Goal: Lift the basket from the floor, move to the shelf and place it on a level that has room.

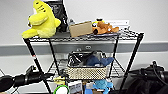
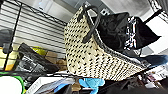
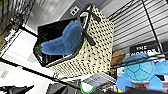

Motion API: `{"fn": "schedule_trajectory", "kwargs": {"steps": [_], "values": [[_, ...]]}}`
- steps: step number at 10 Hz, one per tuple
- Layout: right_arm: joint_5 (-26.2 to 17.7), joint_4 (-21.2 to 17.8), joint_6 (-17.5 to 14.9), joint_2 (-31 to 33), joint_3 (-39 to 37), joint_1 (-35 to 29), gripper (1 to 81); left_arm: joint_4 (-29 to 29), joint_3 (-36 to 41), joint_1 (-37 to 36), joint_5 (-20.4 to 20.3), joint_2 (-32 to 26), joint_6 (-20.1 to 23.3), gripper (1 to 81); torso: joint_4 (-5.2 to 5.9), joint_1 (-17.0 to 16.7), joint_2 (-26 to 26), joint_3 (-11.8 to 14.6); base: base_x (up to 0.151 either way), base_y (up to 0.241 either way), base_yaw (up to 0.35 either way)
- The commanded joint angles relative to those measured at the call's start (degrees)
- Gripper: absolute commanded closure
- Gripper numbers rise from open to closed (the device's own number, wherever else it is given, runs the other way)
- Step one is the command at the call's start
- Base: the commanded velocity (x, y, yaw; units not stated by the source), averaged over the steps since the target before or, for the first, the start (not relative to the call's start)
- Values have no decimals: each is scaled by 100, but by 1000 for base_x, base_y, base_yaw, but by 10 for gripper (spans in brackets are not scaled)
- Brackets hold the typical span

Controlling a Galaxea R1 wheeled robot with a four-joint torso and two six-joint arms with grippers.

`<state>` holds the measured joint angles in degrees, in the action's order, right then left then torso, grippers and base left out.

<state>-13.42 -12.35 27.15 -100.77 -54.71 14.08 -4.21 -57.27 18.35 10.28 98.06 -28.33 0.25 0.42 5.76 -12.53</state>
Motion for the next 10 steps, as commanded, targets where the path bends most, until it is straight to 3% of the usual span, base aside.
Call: {"fn": "schedule_trajectory", "kwargs": {"steps": [1, 2, 4, 5, 8, 10], "values": [[-205, 110, 45, 722, 656, 644, 10, 95, 647, 1121, -78, -858, 223, 10, 0, 0, 0, 0, 0, 0, 0], [-222, 241, 45, 775, 665, 1143, 10, 96, 638, 1753, -113, -875, 388, 10, 0, -2, 2, 2, 0, 0, 0], [-161, 654, 45, 713, 560, 2041, 10, 104, 560, 2712, -780, -735, 837, 10, 0, -5, 4, 6, 0, 0, 0], [-161, 838, 45, 609, 464, 2383, 10, 104, 403, 3080, -921, -543, 934, 10, 0, -5, 4, 9, 0, 0, 0], [-108, 1305, 36, 64, -178, 3448, 10, 104, -294, 4065, -1300, 153, 1102, 10, 0, -11, 9, 13, 0, 0, 0], [-73, 1349, -17, -516, -765, 3984, 10, 104, -661, 4515, -1520, 512, 1321, 10, 0, -15, 13, 15, 0, 0, 0]]}}
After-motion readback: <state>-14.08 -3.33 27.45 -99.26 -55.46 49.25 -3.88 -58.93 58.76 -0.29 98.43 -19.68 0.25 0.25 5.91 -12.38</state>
